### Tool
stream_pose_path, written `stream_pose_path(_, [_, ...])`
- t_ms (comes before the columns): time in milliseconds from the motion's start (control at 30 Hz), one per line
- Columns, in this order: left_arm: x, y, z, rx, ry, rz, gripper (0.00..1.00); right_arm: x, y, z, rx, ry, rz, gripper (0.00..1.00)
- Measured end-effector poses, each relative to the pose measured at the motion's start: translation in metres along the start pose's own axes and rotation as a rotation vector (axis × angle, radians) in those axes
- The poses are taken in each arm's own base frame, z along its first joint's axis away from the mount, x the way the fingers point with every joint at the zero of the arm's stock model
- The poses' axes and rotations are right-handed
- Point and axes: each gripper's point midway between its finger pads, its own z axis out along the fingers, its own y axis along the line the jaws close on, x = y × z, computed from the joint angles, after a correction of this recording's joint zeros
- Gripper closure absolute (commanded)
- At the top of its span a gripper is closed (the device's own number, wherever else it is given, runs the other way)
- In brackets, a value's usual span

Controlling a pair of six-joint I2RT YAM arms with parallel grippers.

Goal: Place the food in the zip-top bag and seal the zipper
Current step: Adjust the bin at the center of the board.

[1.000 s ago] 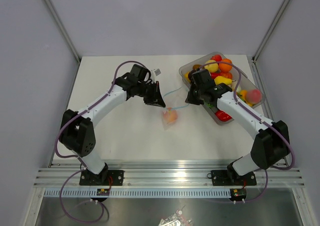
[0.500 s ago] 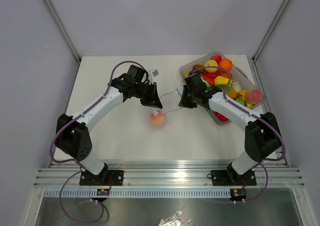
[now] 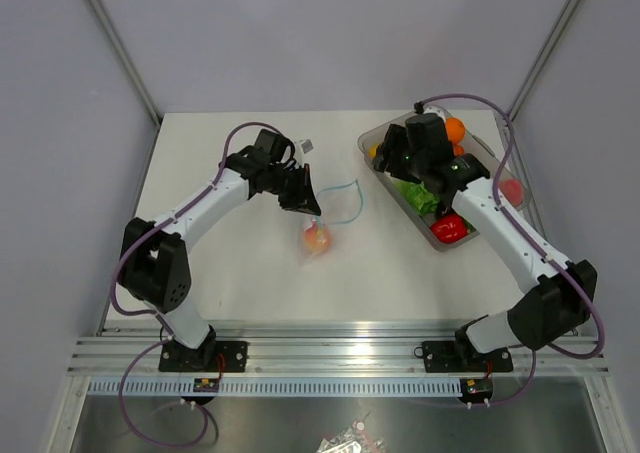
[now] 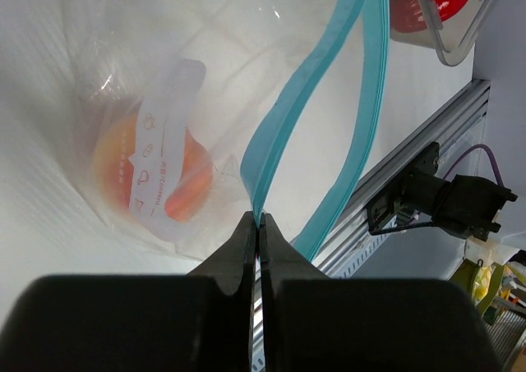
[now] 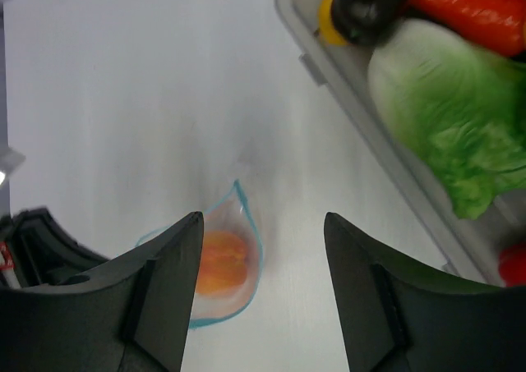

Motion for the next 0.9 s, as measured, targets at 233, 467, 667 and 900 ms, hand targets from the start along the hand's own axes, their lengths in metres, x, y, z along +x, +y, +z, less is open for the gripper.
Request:
stream_pose_path(233, [-0.019,-0.003,0.004,0.007,-0.023,-0.001,1.0,-0.069,-0.066,0.053,0.151,-0.066,0.109,0.27])
stream_pose_path(467, [-0.04,-0.009,-0.004,0.02,-0.071,0.015,1.0,-0.041,-0.1,0.096,0.245,0.072,0.075,0.3])
stream_pose_path(667, [-0.04,-0.005,-0.006,0.012,-0.069,0.006,1.0,0.023,-0.125,0.041,0.259,0.169,0.054,0.14])
stream_pose_path(900, [-0.045,0.003,-0.008,0.007,-0.087,-0.01,1.0,0.063,-0.135,0.016,0.239,0.217,0.061,0.14])
